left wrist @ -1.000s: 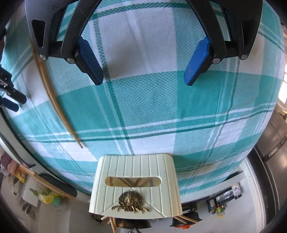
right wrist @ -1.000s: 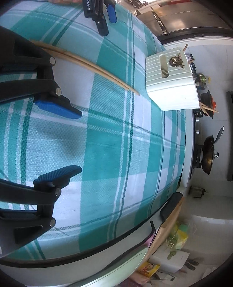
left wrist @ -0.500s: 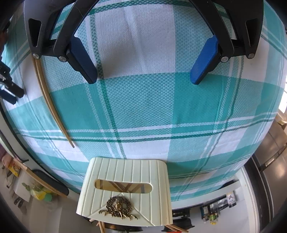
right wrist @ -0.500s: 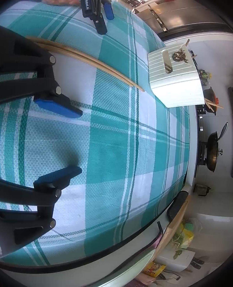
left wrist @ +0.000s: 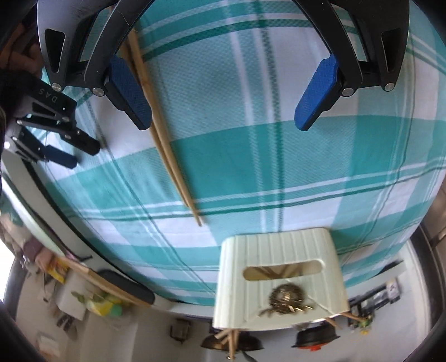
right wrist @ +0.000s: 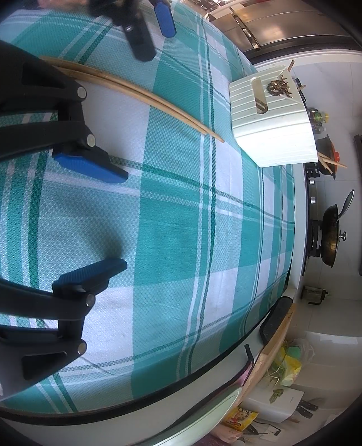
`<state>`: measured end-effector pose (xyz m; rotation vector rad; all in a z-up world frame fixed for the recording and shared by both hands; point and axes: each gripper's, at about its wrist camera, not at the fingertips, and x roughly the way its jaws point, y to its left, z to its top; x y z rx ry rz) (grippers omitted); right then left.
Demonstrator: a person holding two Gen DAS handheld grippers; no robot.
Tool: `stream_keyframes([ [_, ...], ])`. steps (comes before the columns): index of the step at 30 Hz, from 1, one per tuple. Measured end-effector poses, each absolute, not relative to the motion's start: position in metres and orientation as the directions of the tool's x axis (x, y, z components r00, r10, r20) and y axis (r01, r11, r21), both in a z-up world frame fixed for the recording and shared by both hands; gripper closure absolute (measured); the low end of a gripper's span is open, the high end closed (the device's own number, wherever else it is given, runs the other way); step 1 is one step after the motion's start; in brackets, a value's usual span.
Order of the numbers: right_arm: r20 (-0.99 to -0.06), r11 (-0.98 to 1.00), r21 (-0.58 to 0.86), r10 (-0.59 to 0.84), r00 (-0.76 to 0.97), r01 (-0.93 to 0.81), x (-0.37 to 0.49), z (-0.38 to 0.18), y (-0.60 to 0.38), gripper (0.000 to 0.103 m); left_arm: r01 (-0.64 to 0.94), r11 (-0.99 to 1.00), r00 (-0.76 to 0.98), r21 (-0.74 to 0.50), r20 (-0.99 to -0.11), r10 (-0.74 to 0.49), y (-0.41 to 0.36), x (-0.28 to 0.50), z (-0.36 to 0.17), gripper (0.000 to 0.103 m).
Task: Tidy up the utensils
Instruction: 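Move both open tools back over the last chopsticks on the cloth, then grasp a wooden chopstick with the left tool while the right tool grasps the other chopstick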
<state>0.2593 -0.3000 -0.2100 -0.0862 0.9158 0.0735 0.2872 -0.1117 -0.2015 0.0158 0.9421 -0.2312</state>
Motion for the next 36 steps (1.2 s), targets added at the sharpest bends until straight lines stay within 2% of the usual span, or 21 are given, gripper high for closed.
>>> stream_keyframes([
  [21,-0.794,0.994,-0.042,0.027,0.607,-0.1,0.259,-0.21,-0.3,0.046,0.216,0.976,0.54,-0.005,-0.833,-0.124,-0.125,0.293,-0.217,0.002],
  [24,-0.794,0.994,-0.042,0.027,0.607,-0.1,0.259,-0.21,-0.3,0.046,0.233,0.973,0.556,0.002,-0.821,-0.131,-0.125,0.291,-0.213,0.028],
  [26,-0.794,0.994,-0.042,0.027,0.607,-0.1,0.259,-0.21,-0.3,0.046,0.25,0.968,0.554,-0.016,-0.817,-0.157,-0.124,0.291,-0.209,0.07],
  [27,-0.794,0.994,-0.042,0.027,0.607,-0.1,0.259,-0.21,-0.3,0.046,0.249,0.968,0.555,-0.013,-0.818,-0.154,-0.124,0.291,-0.209,0.081],
  [28,-0.794,0.994,-0.042,0.027,0.607,-0.1,0.259,-0.21,-0.3,0.046,0.249,0.968,0.553,-0.011,-0.819,-0.152,-0.123,0.291,-0.208,0.097],
  [36,-0.794,0.994,-0.042,0.027,0.607,-0.099,0.259,-0.21,-0.3,0.046,0.127,0.991,0.569,-0.029,-0.816,-0.097,-0.075,0.276,-0.204,0.098],
])
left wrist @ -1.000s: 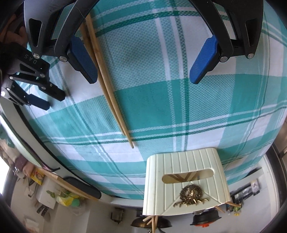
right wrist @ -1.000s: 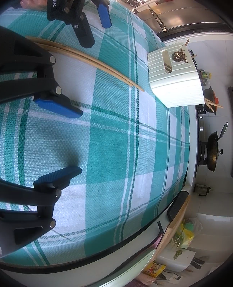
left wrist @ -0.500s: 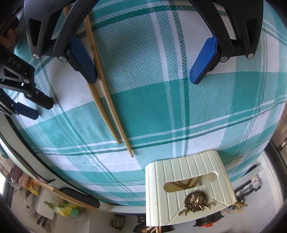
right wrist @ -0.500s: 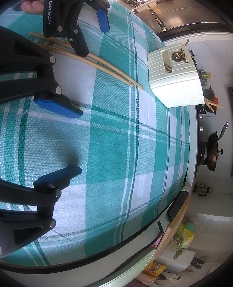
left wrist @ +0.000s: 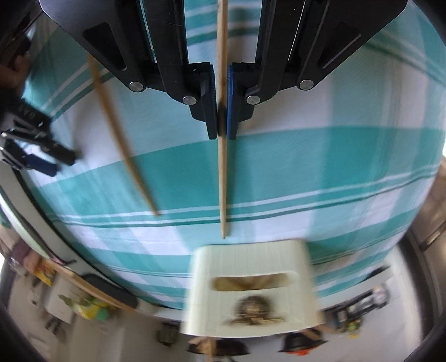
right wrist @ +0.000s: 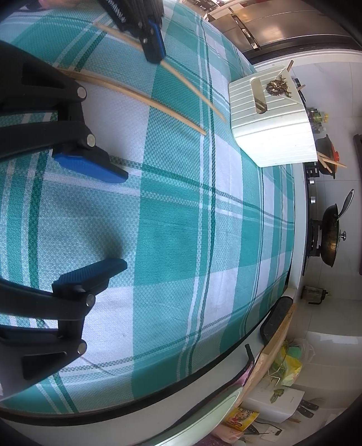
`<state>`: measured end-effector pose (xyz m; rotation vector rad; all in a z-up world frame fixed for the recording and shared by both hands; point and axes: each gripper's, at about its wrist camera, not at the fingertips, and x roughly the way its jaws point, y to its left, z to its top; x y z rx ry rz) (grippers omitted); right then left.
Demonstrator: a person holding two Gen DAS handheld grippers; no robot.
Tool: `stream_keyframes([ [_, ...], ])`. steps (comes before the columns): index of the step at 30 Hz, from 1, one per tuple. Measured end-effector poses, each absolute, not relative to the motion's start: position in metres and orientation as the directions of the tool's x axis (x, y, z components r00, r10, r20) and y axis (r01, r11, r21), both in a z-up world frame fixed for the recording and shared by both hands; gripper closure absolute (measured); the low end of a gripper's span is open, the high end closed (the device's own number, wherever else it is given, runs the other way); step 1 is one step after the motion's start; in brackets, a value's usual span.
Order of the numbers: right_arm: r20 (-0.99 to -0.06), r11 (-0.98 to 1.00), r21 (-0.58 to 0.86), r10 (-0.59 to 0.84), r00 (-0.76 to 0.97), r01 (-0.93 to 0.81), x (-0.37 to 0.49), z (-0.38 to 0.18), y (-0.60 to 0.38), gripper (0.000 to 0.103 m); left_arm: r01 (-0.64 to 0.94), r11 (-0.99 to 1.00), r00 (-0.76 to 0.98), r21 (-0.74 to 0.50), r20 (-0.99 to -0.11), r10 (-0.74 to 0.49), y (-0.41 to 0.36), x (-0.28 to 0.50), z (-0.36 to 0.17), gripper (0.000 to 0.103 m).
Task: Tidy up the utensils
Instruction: 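Grasp a wooden chopstick with the left tool while the right tool grasps the other chopstick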
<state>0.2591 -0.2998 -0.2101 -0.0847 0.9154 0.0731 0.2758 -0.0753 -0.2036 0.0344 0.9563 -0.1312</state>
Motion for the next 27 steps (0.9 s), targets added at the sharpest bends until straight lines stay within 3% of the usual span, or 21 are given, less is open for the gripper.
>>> stream_keyframes([
  [6,-0.791,0.996,-0.033,0.021,0.611,-0.077,0.255,-0.206,-0.3,0.046,0.004,0.998,0.543,-0.058,-0.838,-0.051,-0.006,0.258,-0.203,0.098],
  [10,-0.777,0.981,0.146,0.192,0.6,-0.125,0.237,-0.189,-0.28,0.046,0.007,0.995,0.52,-0.096,-0.85,-0.085,0.012,0.249,-0.205,0.096],
  [12,-0.788,0.962,0.171,0.264,0.556,-0.215,0.229,-0.185,-0.25,0.046,0.026,0.994,0.523,-0.109,-0.845,-0.106,0.013,0.246,-0.205,0.084],
  [14,-0.814,0.947,0.123,0.267,0.516,-0.296,0.223,-0.188,-0.219,0.046,0.032,0.993,0.531,-0.112,-0.84,-0.112,0.01,0.243,-0.204,0.055],
  [16,-0.839,0.942,0.056,0.224,0.496,-0.33,0.222,-0.197,-0.198,0.046,0.022,0.994,0.541,-0.103,-0.835,-0.098,0.009,0.24,-0.204,0.041],
  [19,-0.848,0.947,-0.019,0.154,0.507,-0.32,0.221,-0.206,-0.187,0.053,0.022,0.995,0.529,-0.102,-0.843,-0.098,0.011,0.239,-0.205,0.038],
  [21,-0.85,0.952,-0.04,0.127,0.512,-0.302,0.221,-0.205,-0.19,0.072,0.027,0.995,0.526,-0.094,-0.845,-0.094,0.016,0.237,-0.206,0.034],
  [23,-0.854,0.956,-0.058,0.101,0.511,-0.286,0.221,-0.204,-0.194,0.083,0.029,0.996,0.522,-0.08,-0.849,-0.084,0.02,0.236,-0.206,0.029],
  [27,-0.866,0.959,-0.083,0.065,0.496,-0.271,0.212,-0.201,-0.211,0.084,0.053,0.994,0.508,-0.097,-0.854,-0.11,0.031,0.238,-0.201,0.029],
])
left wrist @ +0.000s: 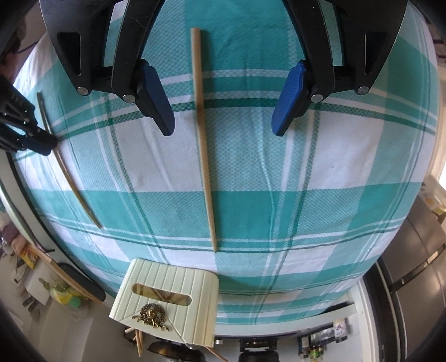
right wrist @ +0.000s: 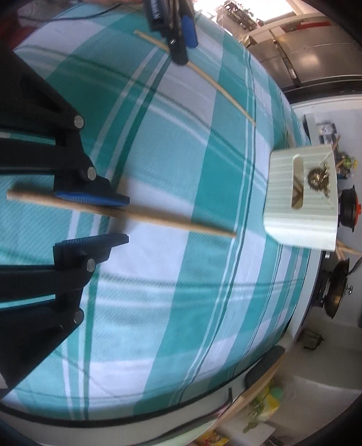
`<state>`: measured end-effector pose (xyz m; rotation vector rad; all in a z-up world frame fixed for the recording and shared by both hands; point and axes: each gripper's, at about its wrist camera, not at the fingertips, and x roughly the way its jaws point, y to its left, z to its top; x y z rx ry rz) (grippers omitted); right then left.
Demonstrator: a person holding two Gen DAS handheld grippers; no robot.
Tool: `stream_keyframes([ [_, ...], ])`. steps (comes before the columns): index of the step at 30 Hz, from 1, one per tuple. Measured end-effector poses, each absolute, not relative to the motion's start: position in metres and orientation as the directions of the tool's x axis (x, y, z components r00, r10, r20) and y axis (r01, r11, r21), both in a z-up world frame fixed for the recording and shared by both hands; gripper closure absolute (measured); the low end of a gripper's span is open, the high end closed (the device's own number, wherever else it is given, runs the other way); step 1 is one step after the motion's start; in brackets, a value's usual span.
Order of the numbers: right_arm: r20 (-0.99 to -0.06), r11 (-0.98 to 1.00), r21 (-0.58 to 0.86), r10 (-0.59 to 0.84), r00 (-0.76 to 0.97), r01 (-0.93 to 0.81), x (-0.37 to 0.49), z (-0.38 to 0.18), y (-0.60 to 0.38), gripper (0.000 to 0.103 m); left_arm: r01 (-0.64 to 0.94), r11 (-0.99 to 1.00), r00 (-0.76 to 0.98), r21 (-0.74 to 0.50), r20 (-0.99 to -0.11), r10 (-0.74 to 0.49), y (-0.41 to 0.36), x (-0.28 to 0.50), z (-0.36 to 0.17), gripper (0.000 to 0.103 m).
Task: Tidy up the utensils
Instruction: 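Grasp a wooden chopstick with the left tool while the right tool grasps the other chopstick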
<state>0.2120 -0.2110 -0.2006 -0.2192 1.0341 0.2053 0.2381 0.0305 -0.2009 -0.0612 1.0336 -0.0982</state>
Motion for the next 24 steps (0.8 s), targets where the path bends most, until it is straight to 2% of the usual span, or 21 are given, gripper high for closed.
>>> stream_keyframes([
  [1,-0.87,0.958,-0.079,0.068,0.488,-0.275,0.21,-0.2,-0.215,0.084,0.061,0.992,0.504,-0.112,-0.854,-0.128,0.034,0.241,-0.198,0.029],
  [4,-0.89,0.955,-0.045,0.095,0.446,-0.294,0.212,-0.199,-0.222,0.067,0.082,0.977,0.479,-0.196,-0.852,-0.211,0.048,0.253,-0.189,0.027],
  [5,-0.896,0.952,-0.021,0.117,0.428,-0.305,0.213,-0.197,-0.226,0.058,0.083,0.972,0.466,-0.222,-0.853,-0.235,0.053,0.258,-0.187,0.027],
  [6,-0.899,0.95,0.008,0.143,0.413,-0.313,0.215,-0.195,-0.23,0.056,0.087,0.967,0.446,-0.241,-0.858,-0.254,0.058,0.265,-0.184,0.026],
  [13,-0.936,0.947,0.122,0.209,0.282,-0.296,0.248,-0.192,-0.243,0.056,0.19,0.973,0.389,-0.131,-0.9,-0.197,0.032,0.298,-0.183,0.026],
  [21,-0.948,0.937,0.044,0.149,0.282,-0.347,0.283,-0.203,-0.212,0.055,0.177,0.982,0.354,-0.062,-0.927,-0.123,0.02,0.339,-0.2,0.028],
  [24,-0.944,0.934,0.027,0.141,0.299,-0.357,0.301,-0.204,-0.202,0.054,0.171,0.984,0.331,-0.04,-0.939,-0.096,0.019,0.353,-0.207,0.036],
])
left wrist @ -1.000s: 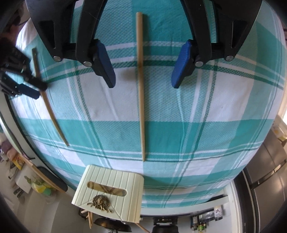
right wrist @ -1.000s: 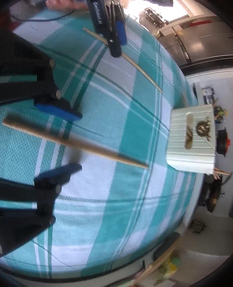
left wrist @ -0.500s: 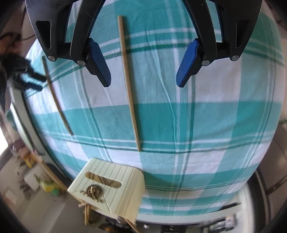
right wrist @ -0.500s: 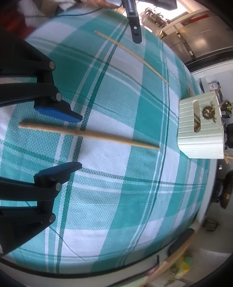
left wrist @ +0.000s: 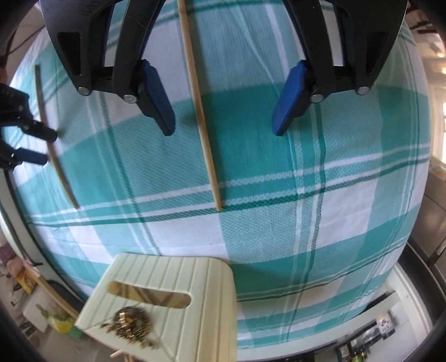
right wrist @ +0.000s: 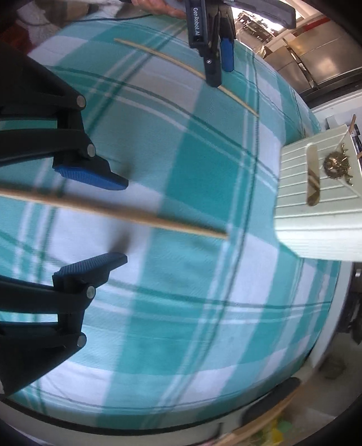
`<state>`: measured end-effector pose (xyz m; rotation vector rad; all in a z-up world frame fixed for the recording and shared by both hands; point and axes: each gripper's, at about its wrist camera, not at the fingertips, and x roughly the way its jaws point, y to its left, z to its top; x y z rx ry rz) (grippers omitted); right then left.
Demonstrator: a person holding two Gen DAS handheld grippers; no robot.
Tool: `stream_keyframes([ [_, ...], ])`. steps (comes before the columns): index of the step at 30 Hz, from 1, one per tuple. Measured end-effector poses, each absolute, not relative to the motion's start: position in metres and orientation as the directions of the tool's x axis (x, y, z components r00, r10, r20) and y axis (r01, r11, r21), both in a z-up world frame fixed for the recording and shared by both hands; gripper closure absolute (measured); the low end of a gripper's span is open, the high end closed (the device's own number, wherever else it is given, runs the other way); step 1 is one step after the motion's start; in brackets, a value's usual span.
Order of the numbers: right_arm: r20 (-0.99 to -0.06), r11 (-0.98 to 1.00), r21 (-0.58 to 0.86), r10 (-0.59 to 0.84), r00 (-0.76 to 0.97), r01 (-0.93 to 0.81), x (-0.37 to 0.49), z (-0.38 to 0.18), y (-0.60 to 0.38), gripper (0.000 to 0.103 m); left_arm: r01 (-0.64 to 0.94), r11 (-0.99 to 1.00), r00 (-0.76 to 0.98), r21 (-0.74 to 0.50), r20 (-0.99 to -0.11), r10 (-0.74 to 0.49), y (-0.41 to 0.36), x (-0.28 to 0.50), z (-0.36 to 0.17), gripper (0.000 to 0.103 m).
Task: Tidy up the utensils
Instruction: 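Grasp a wooden chopstick with the left tool while the right tool grasps the other chopstick, then carry both chopsticks over the cream caddy and open both tools to drop them in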
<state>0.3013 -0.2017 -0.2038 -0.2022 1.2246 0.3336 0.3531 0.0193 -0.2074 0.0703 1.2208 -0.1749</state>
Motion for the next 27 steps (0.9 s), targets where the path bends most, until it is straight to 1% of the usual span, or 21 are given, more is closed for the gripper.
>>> stream_keyframes([
  [1,-0.941,0.934,0.025,0.142,0.307,-0.356,0.308,-0.204,-0.199,0.054,0.171,0.985,0.339,-0.025,-0.937,-0.082,0.019,0.356,-0.208,0.038],
  [2,-0.939,0.933,0.024,0.144,0.311,-0.359,0.313,-0.204,-0.197,0.055,0.173,0.985,0.347,-0.011,-0.935,-0.071,0.017,0.36,-0.207,0.048],
  [3,-0.939,0.933,0.022,0.142,0.313,-0.359,0.322,-0.205,-0.193,0.058,0.174,0.985,0.351,-0.017,-0.933,-0.078,0.017,0.362,-0.206,0.054],
  [4,-0.937,0.936,0.02,0.14,0.319,-0.353,0.329,-0.205,-0.192,0.061,0.169,0.985,0.353,-0.028,-0.931,-0.087,0.017,0.365,-0.205,0.074],
  [5,-0.935,0.939,0.009,0.13,0.331,-0.345,0.335,-0.204,-0.19,0.076,0.16,0.986,0.354,-0.038,-0.93,-0.093,0.017,0.367,-0.204,0.096],
  [6,-0.932,0.94,-0.012,0.113,0.344,-0.341,0.343,-0.204,-0.188,0.092,0.156,0.987,0.352,-0.047,-0.931,-0.1,0.017,0.369,-0.204,0.096],
  [8,-0.928,0.943,-0.005,0.12,0.353,-0.332,0.353,-0.204,-0.189,0.096,0.15,0.986,0.362,-0.068,-0.925,-0.119,0.018,0.372,-0.203,0.099],
  [11,-0.916,0.954,0.051,0.162,0.367,-0.294,0.361,-0.2,-0.196,0.097,0.129,0.987,0.419,-0.1,-0.896,-0.146,0.027,0.366,-0.189,0.099],
  [13,-0.88,0.954,0.102,0.218,0.422,-0.281,0.354,-0.182,-0.204,0.097,0.121,0.984,0.469,-0.129,-0.866,-0.171,0.03,0.359,-0.172,0.099],
  [18,-0.772,0.942,0.165,0.309,0.556,-0.294,0.323,-0.124,-0.221,0.097,0.135,0.967,0.605,-0.215,-0.755,-0.253,0.048,0.324,-0.116,0.099],
  [24,-0.671,0.925,0.162,0.358,0.649,-0.343,0.276,-0.068,-0.227,0.097,0.2,0.94,0.698,-0.278,-0.633,-0.336,0.055,0.28,-0.067,0.098],
  [27,-0.636,0.92,0.155,0.371,0.677,-0.359,0.258,-0.054,-0.228,0.097,0.214,0.929,0.716,-0.302,-0.599,-0.359,0.058,0.266,-0.055,0.099],
])
